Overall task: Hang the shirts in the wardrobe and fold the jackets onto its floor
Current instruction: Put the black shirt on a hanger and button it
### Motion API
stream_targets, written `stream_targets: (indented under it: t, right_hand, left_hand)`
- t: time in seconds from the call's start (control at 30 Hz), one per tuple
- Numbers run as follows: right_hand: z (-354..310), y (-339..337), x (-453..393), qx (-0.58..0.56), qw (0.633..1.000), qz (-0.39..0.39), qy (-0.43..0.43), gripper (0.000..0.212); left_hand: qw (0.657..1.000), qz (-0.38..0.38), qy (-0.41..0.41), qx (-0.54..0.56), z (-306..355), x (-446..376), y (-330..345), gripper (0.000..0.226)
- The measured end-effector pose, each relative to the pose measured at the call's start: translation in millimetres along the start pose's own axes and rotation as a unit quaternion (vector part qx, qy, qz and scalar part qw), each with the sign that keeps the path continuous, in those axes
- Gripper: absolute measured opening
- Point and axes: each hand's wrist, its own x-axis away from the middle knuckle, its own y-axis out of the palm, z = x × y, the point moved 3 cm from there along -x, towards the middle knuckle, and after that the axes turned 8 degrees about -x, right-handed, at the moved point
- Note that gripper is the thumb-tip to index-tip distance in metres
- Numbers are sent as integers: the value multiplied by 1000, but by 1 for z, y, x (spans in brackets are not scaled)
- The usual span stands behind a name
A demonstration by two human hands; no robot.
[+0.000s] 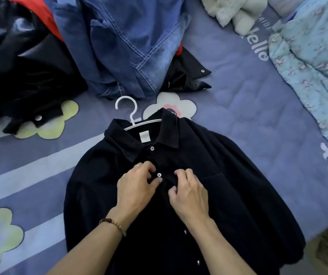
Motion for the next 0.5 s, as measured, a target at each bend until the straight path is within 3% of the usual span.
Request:
stream_targets:
  t: [0.1,0.23,0.37,0.5]
  right_hand:
    - [2,-3,-6,-56,998,26,14,21]
    - [9,-7,-13,-194,980,3,54,8]
    - [13,-17,-17,-363,914,-28,181,4]
    - [12,-24,-14,-446,858,-66,245,11]
  left_hand:
    - [999,-6,31,-10,10,-4,2,21]
    - [1000,-31,-2,1,13,-7,5,10]
    - [997,-63,-37,-3,13,-9,3,4]
    - [997,-59,-19,-48,19,-7,-1,5]
